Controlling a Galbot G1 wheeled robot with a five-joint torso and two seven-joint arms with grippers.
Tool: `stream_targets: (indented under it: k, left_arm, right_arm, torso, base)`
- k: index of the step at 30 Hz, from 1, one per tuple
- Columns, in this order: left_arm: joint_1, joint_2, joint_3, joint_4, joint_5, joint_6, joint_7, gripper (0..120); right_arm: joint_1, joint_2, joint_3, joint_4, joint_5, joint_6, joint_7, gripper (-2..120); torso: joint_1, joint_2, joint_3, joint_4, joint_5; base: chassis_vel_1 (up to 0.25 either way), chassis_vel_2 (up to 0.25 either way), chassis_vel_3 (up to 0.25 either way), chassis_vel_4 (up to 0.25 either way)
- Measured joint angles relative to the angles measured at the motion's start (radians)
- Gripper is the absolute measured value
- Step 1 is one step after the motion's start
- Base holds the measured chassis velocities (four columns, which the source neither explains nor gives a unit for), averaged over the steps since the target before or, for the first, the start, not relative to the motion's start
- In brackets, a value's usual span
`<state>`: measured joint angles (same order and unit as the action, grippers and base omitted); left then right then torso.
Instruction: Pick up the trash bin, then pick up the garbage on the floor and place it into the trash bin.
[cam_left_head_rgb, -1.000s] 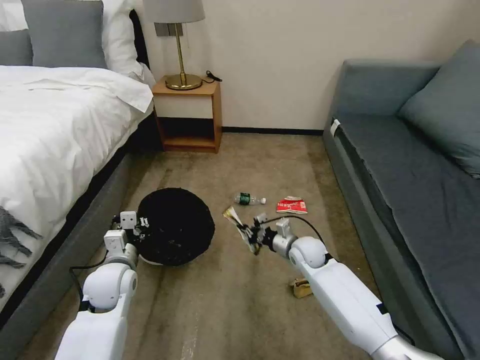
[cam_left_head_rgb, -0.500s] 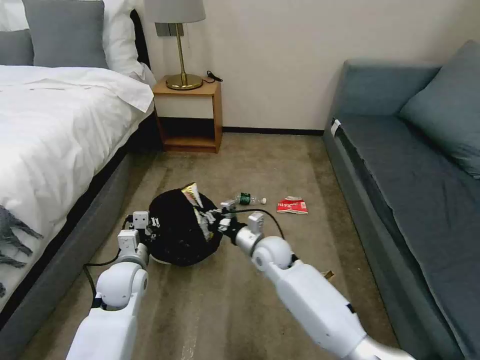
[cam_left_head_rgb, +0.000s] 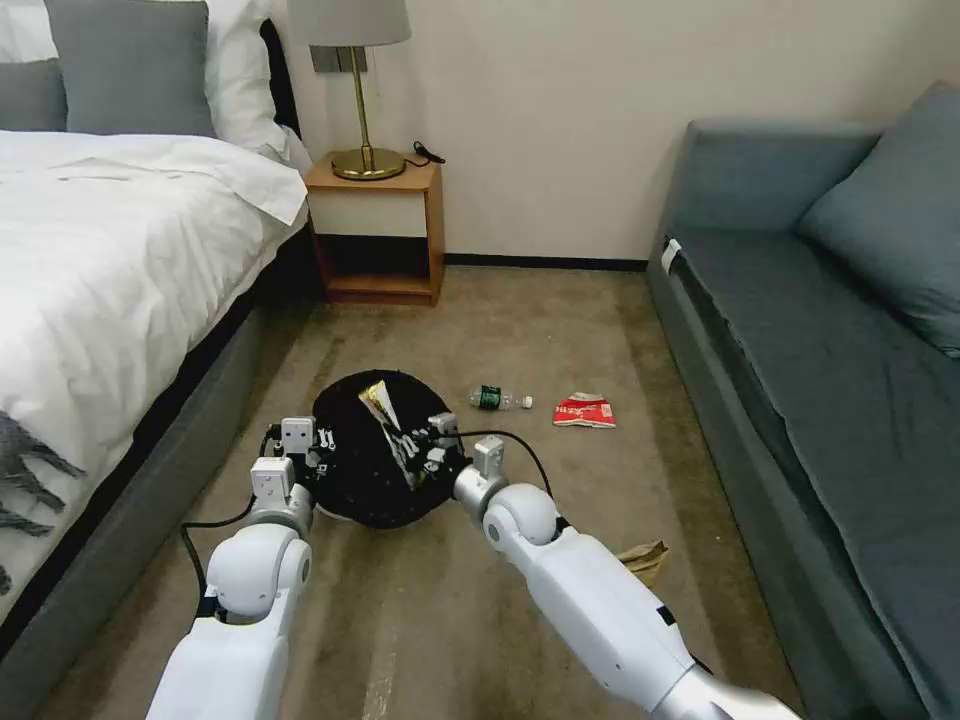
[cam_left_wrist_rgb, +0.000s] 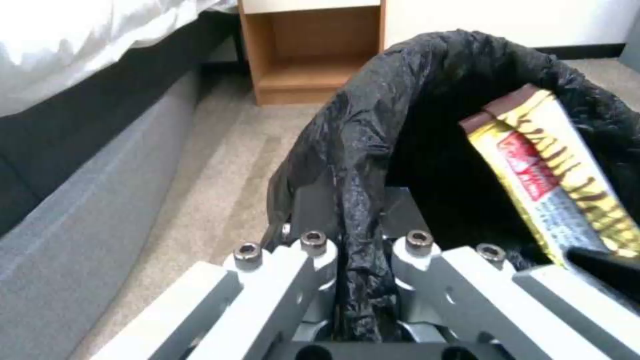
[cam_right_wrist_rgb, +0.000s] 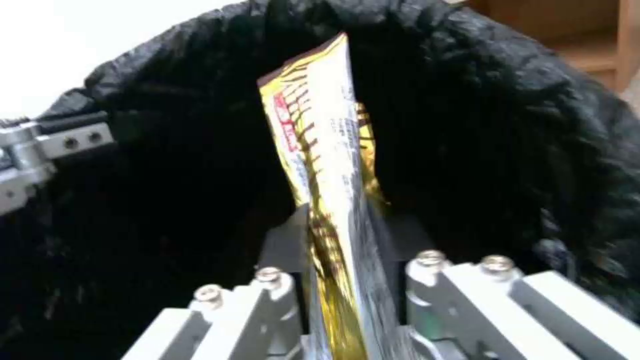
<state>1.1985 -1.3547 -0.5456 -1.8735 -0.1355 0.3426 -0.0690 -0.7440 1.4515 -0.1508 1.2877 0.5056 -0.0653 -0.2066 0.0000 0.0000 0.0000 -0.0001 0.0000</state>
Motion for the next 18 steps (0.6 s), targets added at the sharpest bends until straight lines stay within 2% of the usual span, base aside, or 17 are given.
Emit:
stream_targets:
  k: [2,4,9,14,15,18]
  left_arm:
    - [0.0,0.0,0.0,0.001,0.0,0.0,0.0,4]
    - [-0.001,0.001,0.001,0.003,0.001,-0.001,0.0,4]
    - [-0.002,0.003,0.001,0.006,0.001,-0.001,0.0,4]
    - [-0.002,0.013,-0.007,0.015,0.0,-0.003,0.001,4]
    - [-0.002,0.013,-0.007,0.015,0.0,-0.003,0.001,4]
    - [0.005,0.025,-0.025,0.019,-0.001,-0.01,0.001,4]
  right_arm:
    - [-0.002,-0.005,0.002,0.004,-0.001,0.0,0.001,33]
    - [-0.004,-0.01,0.004,0.013,-0.002,0.0,0.004,45]
    - [-0.006,-0.014,0.004,0.025,-0.002,-0.001,0.01,57]
    - [-0.009,-0.038,0.004,0.068,-0.005,-0.014,0.024,82]
    - [-0.009,-0.038,0.004,0.068,-0.005,-0.014,0.024,82]
    - [-0.016,-0.105,0.026,0.119,-0.087,-0.116,0.019,95]
  torso:
    - [0.0,0.0,0.0,0.0,0.0]
    - [0.0,0.0,0.0,0.0,0.0]
    - [0.0,0.0,0.0,0.0001,0.0]
    - [0.0,0.0,0.0,0.0003,0.0002]
    - [0.0,0.0,0.0,0.0003,0.0002]
    - [0.0,0.0,0.0,0.0003,0.0003]
  base:
    - [0.0,0.0,0.0,0.0]
    - [0.0,0.0,0.0,0.0]
    - [0.0,0.0,0.0,0.0]
    - [0.0,0.0,0.0,0.0]
    - [0.0,0.0,0.0,0.0]
    - [0.0,0.0,0.0,0.0]
